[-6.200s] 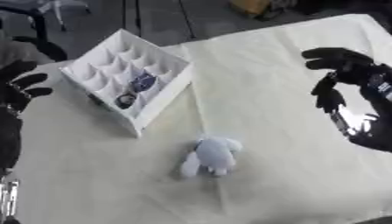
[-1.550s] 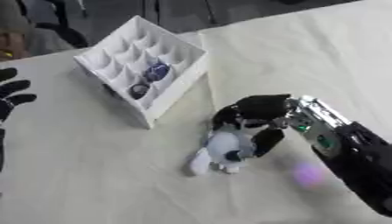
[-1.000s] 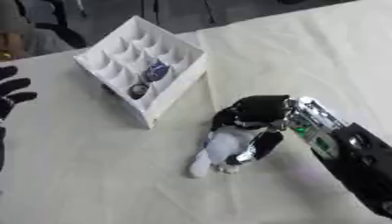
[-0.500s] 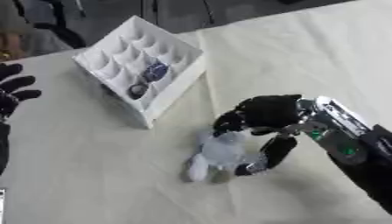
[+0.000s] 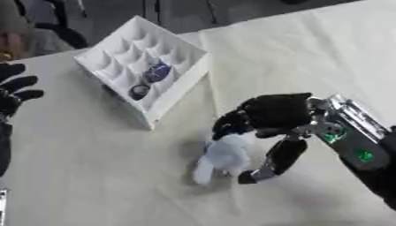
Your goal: Pick up objects on the table and place them in the box.
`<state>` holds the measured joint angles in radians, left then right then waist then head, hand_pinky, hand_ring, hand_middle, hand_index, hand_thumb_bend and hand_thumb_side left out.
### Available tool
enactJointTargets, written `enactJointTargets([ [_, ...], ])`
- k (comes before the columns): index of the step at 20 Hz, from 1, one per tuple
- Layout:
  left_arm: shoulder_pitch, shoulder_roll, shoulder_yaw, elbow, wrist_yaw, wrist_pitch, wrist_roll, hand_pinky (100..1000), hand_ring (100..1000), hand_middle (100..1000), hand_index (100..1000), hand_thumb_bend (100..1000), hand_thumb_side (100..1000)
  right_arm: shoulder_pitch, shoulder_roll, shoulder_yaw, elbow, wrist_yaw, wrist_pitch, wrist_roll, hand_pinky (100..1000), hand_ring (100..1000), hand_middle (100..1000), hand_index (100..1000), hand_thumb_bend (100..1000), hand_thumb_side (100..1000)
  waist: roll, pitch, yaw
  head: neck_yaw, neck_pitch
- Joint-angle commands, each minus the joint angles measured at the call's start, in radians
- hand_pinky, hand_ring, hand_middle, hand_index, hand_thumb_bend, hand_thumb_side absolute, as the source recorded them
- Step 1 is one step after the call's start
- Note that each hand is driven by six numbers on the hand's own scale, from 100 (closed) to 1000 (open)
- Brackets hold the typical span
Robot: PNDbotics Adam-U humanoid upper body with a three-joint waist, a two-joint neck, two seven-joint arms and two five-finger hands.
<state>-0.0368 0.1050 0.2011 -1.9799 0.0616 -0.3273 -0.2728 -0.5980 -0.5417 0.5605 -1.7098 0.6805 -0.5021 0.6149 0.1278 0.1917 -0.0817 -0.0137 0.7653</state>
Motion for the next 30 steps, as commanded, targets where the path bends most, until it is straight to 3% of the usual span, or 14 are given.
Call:
enactJointTargets([
  [1, -0.009, 0.025, 0.009, -0.02, 0.0, -0.001, 0.002, 745, 802, 817, 899, 250, 986, -0.017, -0.014, -0.012, -0.029, -0.007, -0.048, 0.051, 723, 635, 884, 941, 546, 797, -0.021, -0.009, 0.001, 0.0, 0.005],
  [8, -0.008, 0.025, 0.008, -0.02, 0.001, -0.003, 0.001, 745, 801, 816, 899, 252, 985, -0.024, -0.005, -0.014, -0.016, 0.032, -0.055, 0.038, 734, 667, 888, 947, 558, 793, -0.019, -0.009, 0.004, -0.003, 0.005],
  [10, -0.008, 0.024, 0.008, -0.02, 0.002, -0.003, 0.001, 746, 801, 816, 899, 252, 985, -0.026, -0.002, -0.014, -0.01, 0.046, -0.057, 0.031, 746, 713, 893, 953, 577, 784, -0.018, -0.009, 0.005, -0.004, 0.005],
  [15, -0.008, 0.021, 0.006, -0.02, 0.004, -0.004, -0.001, 746, 801, 816, 899, 252, 985, -0.031, 0.014, -0.016, 0.027, 0.137, -0.069, -0.012, 759, 753, 903, 970, 616, 763, -0.013, -0.005, 0.011, -0.01, 0.005],
  [18, -0.009, 0.02, 0.005, -0.02, 0.005, -0.006, -0.003, 746, 801, 816, 899, 251, 986, -0.032, 0.029, -0.015, 0.068, 0.185, -0.074, -0.065, 745, 694, 897, 982, 621, 739, -0.01, -0.003, 0.015, -0.013, 0.005],
  [29, -0.014, 0.017, 0.0, -0.02, 0.012, -0.009, -0.009, 747, 801, 816, 899, 249, 987, -0.044, 0.066, -0.001, 0.178, 0.36, -0.072, -0.289, 733, 626, 884, 987, 615, 708, -0.002, 0.007, 0.037, -0.021, 0.005],
  [30, -0.014, 0.017, 0.0, -0.02, 0.012, -0.009, -0.01, 747, 801, 815, 899, 249, 988, -0.044, 0.067, 0.0, 0.184, 0.371, -0.071, -0.305, 702, 560, 886, 980, 603, 683, -0.002, 0.008, 0.038, -0.021, 0.005],
])
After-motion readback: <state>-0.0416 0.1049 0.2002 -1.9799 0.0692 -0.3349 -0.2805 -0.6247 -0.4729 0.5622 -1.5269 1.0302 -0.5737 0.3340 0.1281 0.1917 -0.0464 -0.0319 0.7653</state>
